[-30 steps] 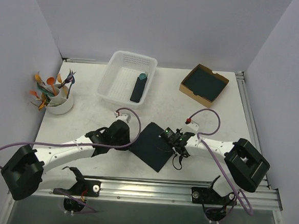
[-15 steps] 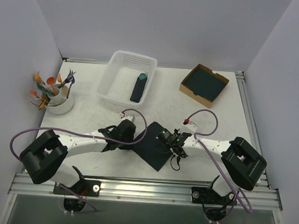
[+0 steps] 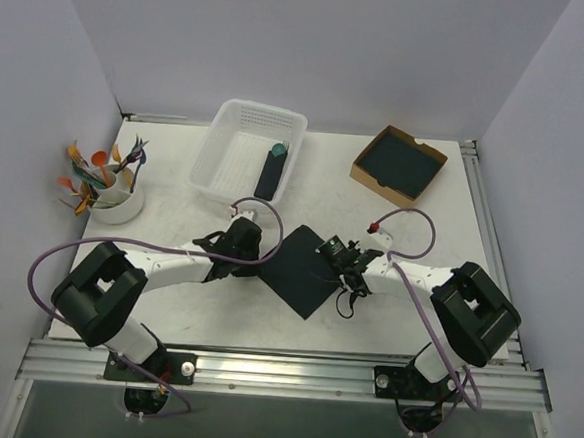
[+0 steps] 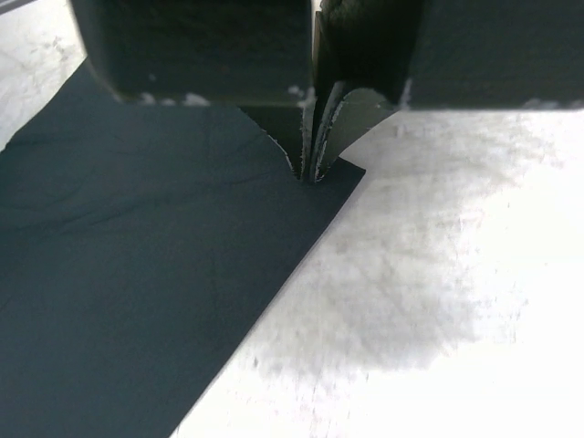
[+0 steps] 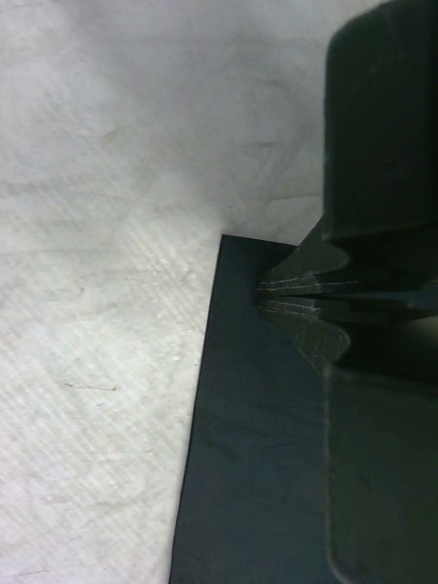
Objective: Place the utensils on the paper napkin and roll it up
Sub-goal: Adjust the napkin at the center of the board.
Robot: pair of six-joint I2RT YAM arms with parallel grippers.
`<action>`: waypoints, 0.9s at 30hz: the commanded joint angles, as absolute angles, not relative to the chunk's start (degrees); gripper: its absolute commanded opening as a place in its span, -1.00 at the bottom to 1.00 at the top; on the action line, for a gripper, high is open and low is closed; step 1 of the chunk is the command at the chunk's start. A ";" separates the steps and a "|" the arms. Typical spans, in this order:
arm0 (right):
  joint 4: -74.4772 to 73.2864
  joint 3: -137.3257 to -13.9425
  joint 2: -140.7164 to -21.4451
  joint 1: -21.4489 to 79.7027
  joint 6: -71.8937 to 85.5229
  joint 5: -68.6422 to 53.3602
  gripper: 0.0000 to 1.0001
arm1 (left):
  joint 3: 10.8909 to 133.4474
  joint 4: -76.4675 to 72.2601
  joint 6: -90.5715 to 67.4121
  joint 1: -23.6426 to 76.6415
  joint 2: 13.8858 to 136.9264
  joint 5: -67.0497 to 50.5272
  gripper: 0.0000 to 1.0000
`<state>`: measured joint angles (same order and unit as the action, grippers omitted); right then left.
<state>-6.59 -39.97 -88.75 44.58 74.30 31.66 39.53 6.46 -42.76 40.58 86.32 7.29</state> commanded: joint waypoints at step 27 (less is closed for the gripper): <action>2.47 -50.71 -88.42 36.04 50.90 24.08 -0.07 | 57.39 15.47 -32.96 29.89 89.30 6.17 -0.78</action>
<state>3.53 -47.29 -92.03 36.36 56.07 23.75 53.39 13.87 -34.59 31.24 92.29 6.85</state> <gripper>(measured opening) 0.452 0.098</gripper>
